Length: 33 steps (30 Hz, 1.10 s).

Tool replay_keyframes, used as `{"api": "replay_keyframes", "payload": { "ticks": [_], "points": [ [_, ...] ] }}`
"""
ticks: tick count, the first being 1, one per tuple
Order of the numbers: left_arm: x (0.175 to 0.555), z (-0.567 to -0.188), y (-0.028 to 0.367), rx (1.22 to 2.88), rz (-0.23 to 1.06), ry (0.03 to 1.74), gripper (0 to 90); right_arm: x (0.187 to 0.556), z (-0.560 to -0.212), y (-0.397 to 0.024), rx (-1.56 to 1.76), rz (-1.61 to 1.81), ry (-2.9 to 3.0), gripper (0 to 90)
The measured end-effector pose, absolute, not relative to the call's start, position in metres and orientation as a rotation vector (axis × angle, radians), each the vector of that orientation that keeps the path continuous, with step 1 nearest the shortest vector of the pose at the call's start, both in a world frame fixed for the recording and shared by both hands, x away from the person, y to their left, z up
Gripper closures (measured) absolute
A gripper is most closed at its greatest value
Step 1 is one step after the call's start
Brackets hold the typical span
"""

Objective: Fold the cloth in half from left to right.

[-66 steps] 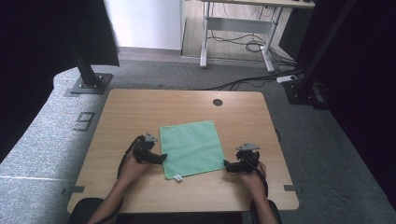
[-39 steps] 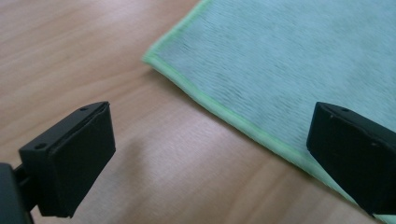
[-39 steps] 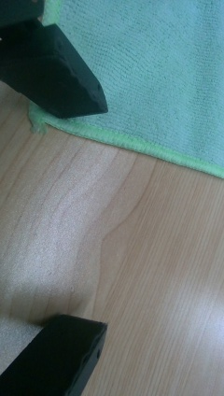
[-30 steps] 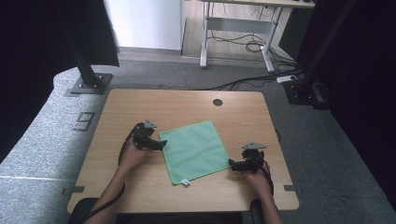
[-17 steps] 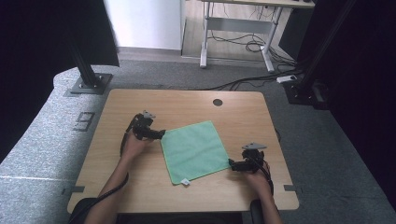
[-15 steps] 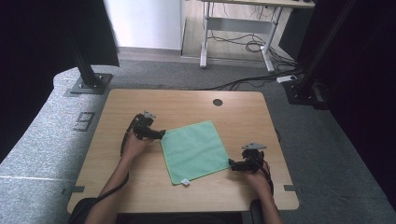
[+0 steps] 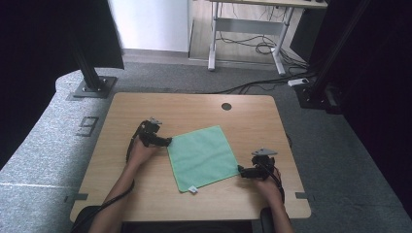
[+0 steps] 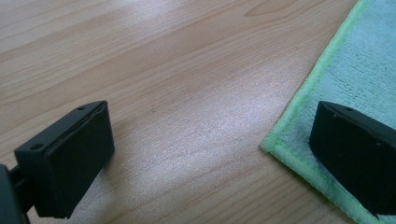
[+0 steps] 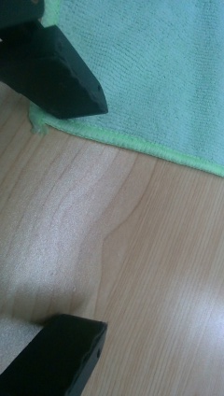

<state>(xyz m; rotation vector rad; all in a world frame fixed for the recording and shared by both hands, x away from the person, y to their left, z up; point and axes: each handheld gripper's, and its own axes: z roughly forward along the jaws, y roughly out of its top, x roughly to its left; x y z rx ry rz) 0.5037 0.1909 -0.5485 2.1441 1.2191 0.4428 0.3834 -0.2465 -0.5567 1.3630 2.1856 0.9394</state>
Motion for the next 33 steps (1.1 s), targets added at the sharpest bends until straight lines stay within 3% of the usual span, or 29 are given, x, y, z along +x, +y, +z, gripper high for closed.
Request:
{"api": "replay_keyframes", "payload": {
  "ticks": [17,33],
  "points": [
    [0.502,-0.548,0.191,2.141,0.449,1.226,0.6,0.383,-0.553,-0.245,1.344,0.963,2.219,0.0],
    [0.502,-0.548,0.191,2.140,0.450,1.229,0.6,0.370,-0.537,-0.195,1.193,1.040,2.308,0.0]
  ]
}}
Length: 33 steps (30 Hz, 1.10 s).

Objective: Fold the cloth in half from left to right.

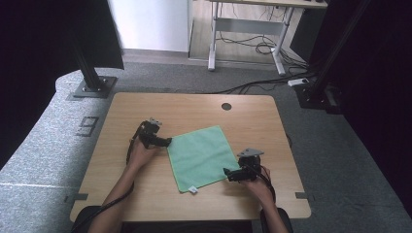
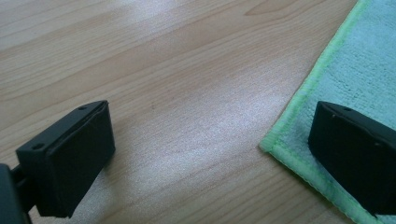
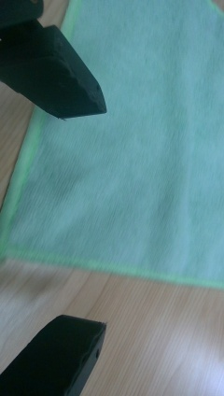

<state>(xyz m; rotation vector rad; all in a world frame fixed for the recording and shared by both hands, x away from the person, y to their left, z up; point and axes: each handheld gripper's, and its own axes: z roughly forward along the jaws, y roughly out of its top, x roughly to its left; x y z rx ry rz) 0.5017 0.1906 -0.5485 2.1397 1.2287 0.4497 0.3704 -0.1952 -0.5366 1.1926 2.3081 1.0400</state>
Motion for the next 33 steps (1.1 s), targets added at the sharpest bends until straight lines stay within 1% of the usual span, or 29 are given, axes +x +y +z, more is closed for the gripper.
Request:
{"api": "replay_keyframes", "payload": {
  "ticks": [8,10,12,14,15,17,19,23,27,29,31,33],
  "points": [
    [0.501,-0.548,0.191,2.142,0.451,1.230,0.6,0.363,-0.536,-0.158,1.093,1.047,2.414,0.0],
    [0.501,-0.548,0.191,2.141,0.451,1.230,0.6,0.363,-0.535,-0.155,1.086,1.053,2.421,0.0],
    [0.501,-0.548,0.191,2.141,0.452,1.230,0.6,0.359,-0.534,-0.141,1.056,1.083,2.454,0.0],
    [0.501,-0.548,0.191,2.141,0.452,1.230,0.6,0.358,-0.534,-0.138,1.042,1.088,2.461,0.0],
    [0.501,-0.548,0.191,2.141,0.452,1.230,0.6,0.354,-0.534,-0.127,1.017,1.099,2.492,0.0],
    [0.501,-0.548,0.191,2.141,0.452,1.230,0.6,0.353,-0.534,-0.124,1.002,1.101,2.502,0.0],
    [0.501,-0.549,0.191,2.140,0.453,1.230,0.6,0.347,-0.533,-0.108,0.965,1.110,2.546,0.0],
    [0.501,-0.549,0.190,2.137,0.453,1.231,0.6,0.341,-0.532,-0.094,0.927,1.121,2.570,0.7],
    [0.501,-0.549,0.190,2.137,0.452,1.231,0.6,0.330,-0.531,-0.072,0.842,1.134,2.603,7.3],
    [0.501,-0.548,0.190,2.138,0.451,1.232,0.6,0.326,-0.530,-0.063,0.810,1.142,2.618,12.6],
    [0.501,-0.548,0.190,2.138,0.451,1.232,0.6,0.324,-0.530,-0.061,0.799,1.145,2.621,13.5],
    [0.501,-0.548,0.191,2.138,0.451,1.231,0.6,0.319,-0.530,-0.051,0.755,1.152,2.643,21.9]
  ]
}}
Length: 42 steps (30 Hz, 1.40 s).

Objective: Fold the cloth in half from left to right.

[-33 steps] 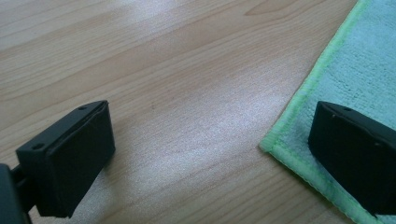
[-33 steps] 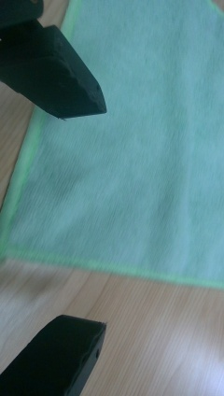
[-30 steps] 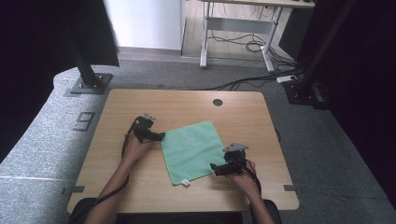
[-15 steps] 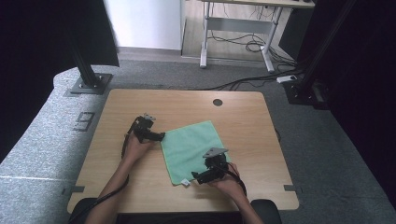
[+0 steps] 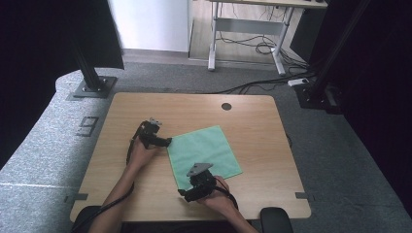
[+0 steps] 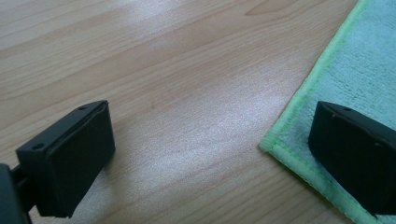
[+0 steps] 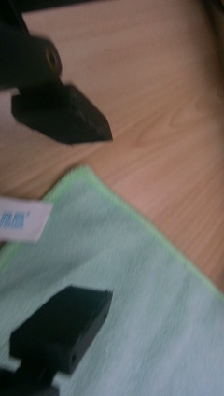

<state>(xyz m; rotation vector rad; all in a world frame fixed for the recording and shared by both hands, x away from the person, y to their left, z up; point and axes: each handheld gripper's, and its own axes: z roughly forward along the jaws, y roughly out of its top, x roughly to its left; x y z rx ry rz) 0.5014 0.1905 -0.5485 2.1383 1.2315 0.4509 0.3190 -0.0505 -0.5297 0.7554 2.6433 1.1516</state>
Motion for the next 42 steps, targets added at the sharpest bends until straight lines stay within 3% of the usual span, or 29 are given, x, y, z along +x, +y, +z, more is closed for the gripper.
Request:
{"api": "replay_keyframes", "payload": {
  "ticks": [5,8,10,17,19,20,22,23,24,26,27,28,29,42],
  "points": [
    [0.501,-0.549,0.190,2.138,0.451,1.232,0.6,0.313,-0.532,-0.040,0.686,1.159,2.695,36.8],
    [0.501,-0.549,0.190,2.138,0.451,1.232,0.6,0.310,-0.533,-0.037,0.660,1.167,2.697,50.9],
    [0.501,-0.549,0.190,2.138,0.451,1.232,0.6,0.309,-0.533,-0.036,0.654,1.169,2.695,53.0],
    [0.500,-0.548,0.190,2.136,0.452,1.215,2.4,0.313,-0.539,-0.036,0.642,1.074,2.696,73.8],
    [0.499,-0.548,0.190,2.134,0.451,1.200,8.8,0.314,-0.539,-0.036,0.647,1.074,2.696,76.7],
    [0.496,-0.547,0.190,2.134,0.447,1.143,15.9,0.316,-0.539,-0.036,0.665,1.073,2.691,82.1],
    [0.494,-0.547,0.189,2.132,0.442,1.117,31.4,0.316,-0.539,-0.036,0.661,1.069,2.693,84.3],
    [0.491,-0.546,0.188,2.130,0.436,1.097,31.4,0.317,-0.539,-0.035,0.667,1.068,2.697,85.6],
    [0.489,-0.545,0.186,2.132,0.432,1.084,49.2,0.317,-0.539,-0.034,0.666,1.063,2.699,86.5],
    [0.487,-0.544,0.182,2.140,0.413,1.070,65.5,0.317,-0.538,-0.033,0.666,1.061,2.700,86.6],
    [0.486,-0.542,0.180,2.145,0.394,1.065,65.5,0.317,-0.538,-0.032,0.664,1.062,2.701,86.7],
    [0.485,-0.541,0.180,2.148,0.360,1.074,79.7,0.318,-0.538,-0.029,0.659,1.068,2.712,86.8],
    [0.485,-0.541,0.181,2.144,0.351,1.083,84.3,0.319,-0.538,-0.026,0.664,1.073,2.721,86.8],
    [0.483,-0.530,0.193,2.138,0.356,1.133,86.5,0.319,-0.530,-0.011,0.606,1.108,2.735,87.0]
  ]
}}
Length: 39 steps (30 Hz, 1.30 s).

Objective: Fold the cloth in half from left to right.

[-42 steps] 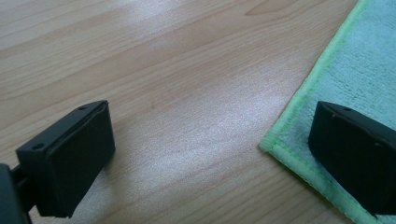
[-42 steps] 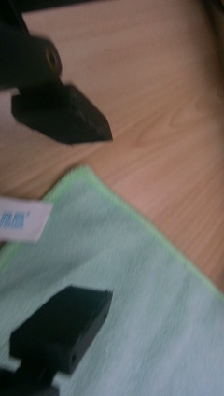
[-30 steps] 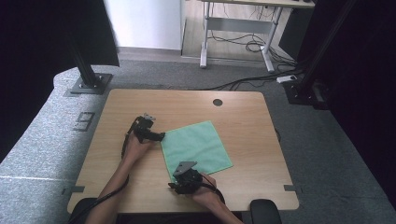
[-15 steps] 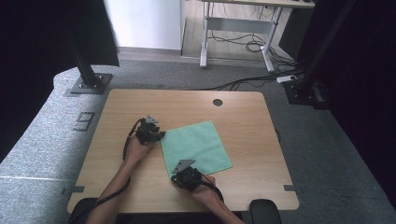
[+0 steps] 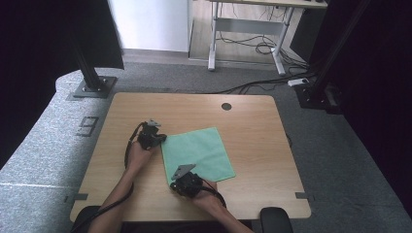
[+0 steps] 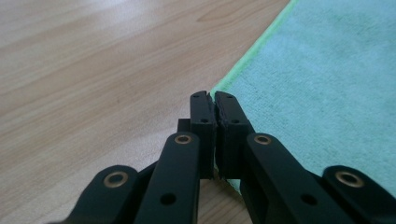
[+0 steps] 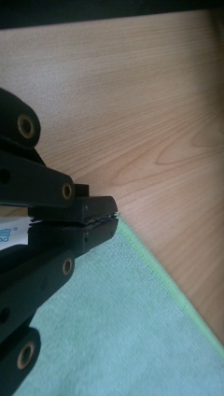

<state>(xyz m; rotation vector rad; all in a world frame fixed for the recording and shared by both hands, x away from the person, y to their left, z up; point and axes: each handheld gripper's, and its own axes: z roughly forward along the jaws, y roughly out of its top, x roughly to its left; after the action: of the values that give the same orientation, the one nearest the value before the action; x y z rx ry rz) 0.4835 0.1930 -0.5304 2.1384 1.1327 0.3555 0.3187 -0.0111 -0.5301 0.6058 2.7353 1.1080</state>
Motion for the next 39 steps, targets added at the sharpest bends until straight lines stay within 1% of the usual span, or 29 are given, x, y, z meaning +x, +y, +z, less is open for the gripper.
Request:
{"api": "replay_keyframes", "payload": {
  "ticks": [8,17,27,36,39],
  "points": [
    [0.484,-0.518,0.192,2.085,0.354,1.123,86.3,0.320,-0.510,-0.028,0.625,1.167,2.682,87.2],
    [0.490,-0.501,0.181,2.015,0.301,1.106,86.3,0.322,-0.499,-0.048,0.664,1.167,2.631,87.2],
    [0.501,-0.487,0.150,2.051,0.316,1.061,86.2,0.324,-0.498,-0.075,0.720,1.142,2.584,87.3],
    [0.509,-0.487,0.124,2.098,0.347,1.021,86.0,0.329,-0.497,-0.103,0.793,1.119,2.531,87.4],
    [0.513,-0.489,0.109,2.120,0.367,1.005,86.0,0.331,-0.497,-0.112,0.813,1.113,2.518,87.4]
  ]
}}
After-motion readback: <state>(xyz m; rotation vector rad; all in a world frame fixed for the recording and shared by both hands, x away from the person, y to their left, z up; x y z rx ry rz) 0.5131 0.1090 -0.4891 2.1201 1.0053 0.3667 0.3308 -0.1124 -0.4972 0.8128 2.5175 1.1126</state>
